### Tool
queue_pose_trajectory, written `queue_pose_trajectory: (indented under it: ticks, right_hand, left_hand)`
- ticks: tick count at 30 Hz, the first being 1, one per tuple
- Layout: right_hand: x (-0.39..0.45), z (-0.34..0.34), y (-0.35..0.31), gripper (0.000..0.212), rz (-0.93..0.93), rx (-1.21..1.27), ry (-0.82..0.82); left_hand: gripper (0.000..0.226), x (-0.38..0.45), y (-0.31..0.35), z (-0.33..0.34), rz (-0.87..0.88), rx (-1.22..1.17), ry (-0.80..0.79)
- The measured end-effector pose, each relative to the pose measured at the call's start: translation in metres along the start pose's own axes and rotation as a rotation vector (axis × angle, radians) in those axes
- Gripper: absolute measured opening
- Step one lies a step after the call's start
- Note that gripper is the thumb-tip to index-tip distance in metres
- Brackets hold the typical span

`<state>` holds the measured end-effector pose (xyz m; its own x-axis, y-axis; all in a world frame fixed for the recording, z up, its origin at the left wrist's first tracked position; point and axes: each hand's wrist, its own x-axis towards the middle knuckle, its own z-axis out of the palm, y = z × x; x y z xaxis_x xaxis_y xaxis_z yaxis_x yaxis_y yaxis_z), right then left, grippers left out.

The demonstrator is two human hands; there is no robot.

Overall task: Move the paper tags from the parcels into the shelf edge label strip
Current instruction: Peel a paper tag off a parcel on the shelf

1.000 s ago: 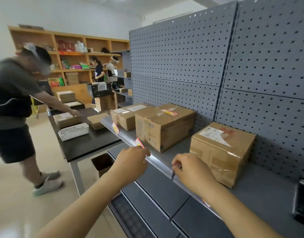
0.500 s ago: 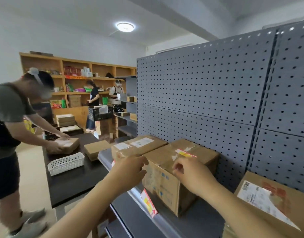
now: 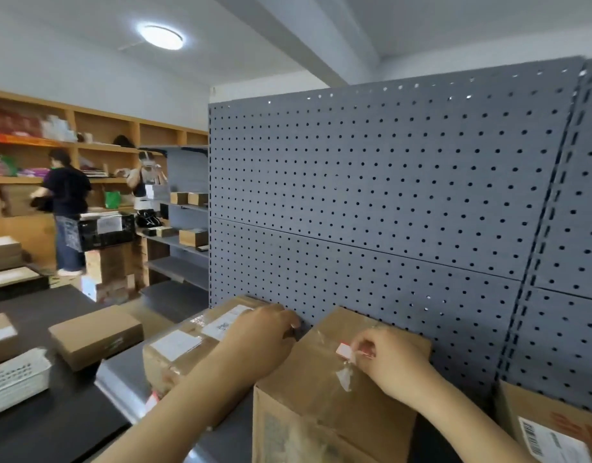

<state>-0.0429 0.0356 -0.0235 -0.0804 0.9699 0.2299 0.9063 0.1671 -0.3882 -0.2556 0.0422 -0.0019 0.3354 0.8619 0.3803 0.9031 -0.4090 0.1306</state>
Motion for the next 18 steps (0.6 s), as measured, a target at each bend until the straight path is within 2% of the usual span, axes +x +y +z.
queue_pose_trajectory:
  ticks: [4,9,13,15,18]
  right_hand:
    - [0.015,0.001,-0.008,0.023,0.152,-0.117,-0.010]
    - [0.024,0.001,-0.015,0.031,0.255,-0.223,-0.100]
    - [0.028,-0.001,-0.014,0.036,0.309,-0.175,-0.122]
    - [0.029,-0.005,-0.013,0.034,0.327,-0.118,-0.140]
    - [0.030,-0.008,-0.010,0.018,0.326,-0.041,-0.123]
  left_hand:
    - [0.024,0.030,-0.017,0.009,0.094,-0.064,-0.022]
    - [0.024,0.054,-0.027,0.021,0.187,-0.138,-0.057]
    - [0.024,0.065,-0.027,0.027,0.234,-0.165,-0.070]
    - [0.024,0.071,-0.026,0.028,0.244,-0.177,-0.062]
    - [0.024,0.078,-0.019,0.030,0.259,-0.168,-0.078]
